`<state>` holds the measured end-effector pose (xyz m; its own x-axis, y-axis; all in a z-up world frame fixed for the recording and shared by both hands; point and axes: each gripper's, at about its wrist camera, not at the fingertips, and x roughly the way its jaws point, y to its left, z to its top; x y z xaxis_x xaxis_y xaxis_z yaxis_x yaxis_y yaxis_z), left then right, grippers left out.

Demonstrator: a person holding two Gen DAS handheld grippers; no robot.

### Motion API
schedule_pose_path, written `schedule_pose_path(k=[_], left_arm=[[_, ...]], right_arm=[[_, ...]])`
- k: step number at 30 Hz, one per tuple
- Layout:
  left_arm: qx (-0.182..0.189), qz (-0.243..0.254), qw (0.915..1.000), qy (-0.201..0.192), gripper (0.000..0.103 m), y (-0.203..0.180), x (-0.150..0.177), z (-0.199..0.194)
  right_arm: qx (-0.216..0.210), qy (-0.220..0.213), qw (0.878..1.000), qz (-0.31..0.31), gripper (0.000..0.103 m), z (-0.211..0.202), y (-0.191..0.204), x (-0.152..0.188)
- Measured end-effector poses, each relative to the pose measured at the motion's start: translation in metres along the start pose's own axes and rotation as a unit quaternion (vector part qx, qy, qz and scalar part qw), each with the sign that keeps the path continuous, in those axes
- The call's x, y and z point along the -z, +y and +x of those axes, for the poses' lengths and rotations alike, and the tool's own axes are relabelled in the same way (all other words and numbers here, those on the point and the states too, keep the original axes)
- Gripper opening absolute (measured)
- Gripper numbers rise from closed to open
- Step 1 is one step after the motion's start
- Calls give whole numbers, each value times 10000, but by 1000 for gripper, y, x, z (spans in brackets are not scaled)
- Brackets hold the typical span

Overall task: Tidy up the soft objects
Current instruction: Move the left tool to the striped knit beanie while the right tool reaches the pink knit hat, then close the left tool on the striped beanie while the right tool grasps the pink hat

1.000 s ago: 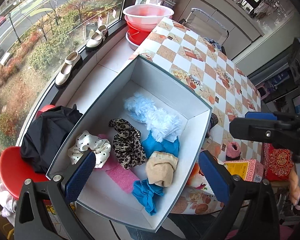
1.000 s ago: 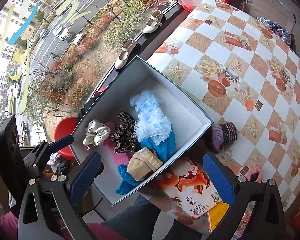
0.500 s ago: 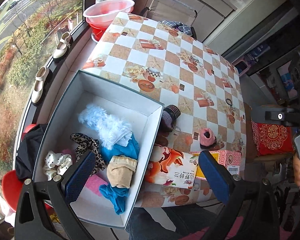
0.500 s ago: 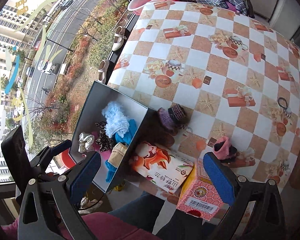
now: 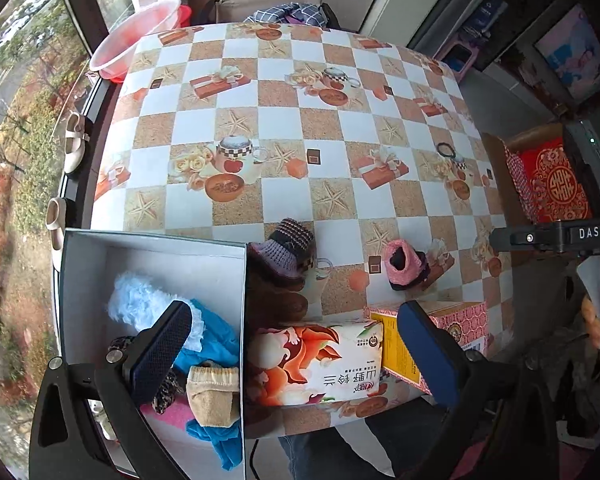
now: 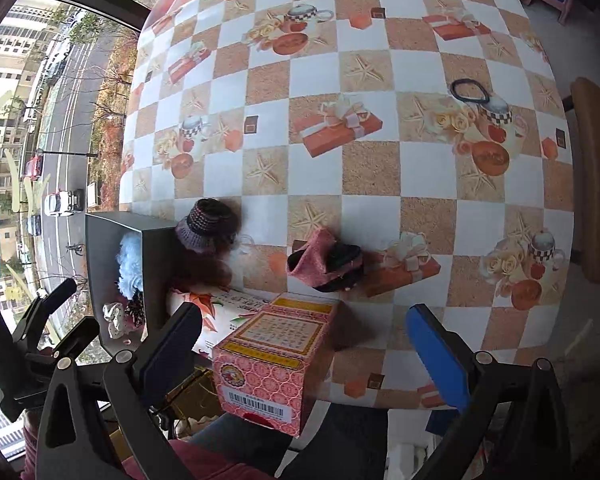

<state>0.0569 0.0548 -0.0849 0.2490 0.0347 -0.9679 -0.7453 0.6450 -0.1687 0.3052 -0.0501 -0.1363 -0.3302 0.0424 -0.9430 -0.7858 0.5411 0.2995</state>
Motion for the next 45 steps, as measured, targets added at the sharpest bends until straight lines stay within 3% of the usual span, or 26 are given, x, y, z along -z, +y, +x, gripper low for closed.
schedule_pose_path(k=[4,10,13,17,23,28,30,32,34,37,40,41,45], left_arm=[[-362,543,9972,359,103,-24,-29,39],[-933,1296,9815,1052,103,-48,-59,107],[-1111,1375,9744,1389,103,-48,-70,138],[-1071,1390,9680,1794,103,-47,-74,168],[-1244,1648,9515,2281,103,-52,-69,200],[-1424,1780,9395,2556,102,-50,-64,218],[-1612,1791,9336,2653,100,-48,-62,225],[-1686,1771,9282,2806,97,-45,-59,232],[-1727,1786,9249,2877,95,-42,-57,237],[-1669,1848,9225,2948,81,-43,-51,241],[-1395,1834,9274,2946,47,-53,-53,242],[-1364,1857,9275,2942,42,-55,-54,241],[-1291,1873,9366,2664,40,-59,-58,229]], right_arm=[[-75,391,9992,15,103,37,-16,-7],[-175,832,9962,-171,103,87,-22,-20],[-213,959,9947,-304,103,105,-22,-25],[-299,1143,9913,-573,103,125,-20,-30],[-333,1302,9866,-929,103,148,-14,-34],[-117,1178,9851,-1247,103,155,-5,-33],[-83,1075,9845,-1383,94,154,-1,-31],[14,1049,9842,-1428,76,155,2,-29],[50,1051,9846,-1395,71,156,0,-27],[72,926,9870,-1312,52,152,-7,-26],[-12,743,9903,-1171,40,144,-15,-27],[-38,672,9913,-1130,34,141,-17,-28],[-63,491,9939,-986,34,132,-23,-26]])
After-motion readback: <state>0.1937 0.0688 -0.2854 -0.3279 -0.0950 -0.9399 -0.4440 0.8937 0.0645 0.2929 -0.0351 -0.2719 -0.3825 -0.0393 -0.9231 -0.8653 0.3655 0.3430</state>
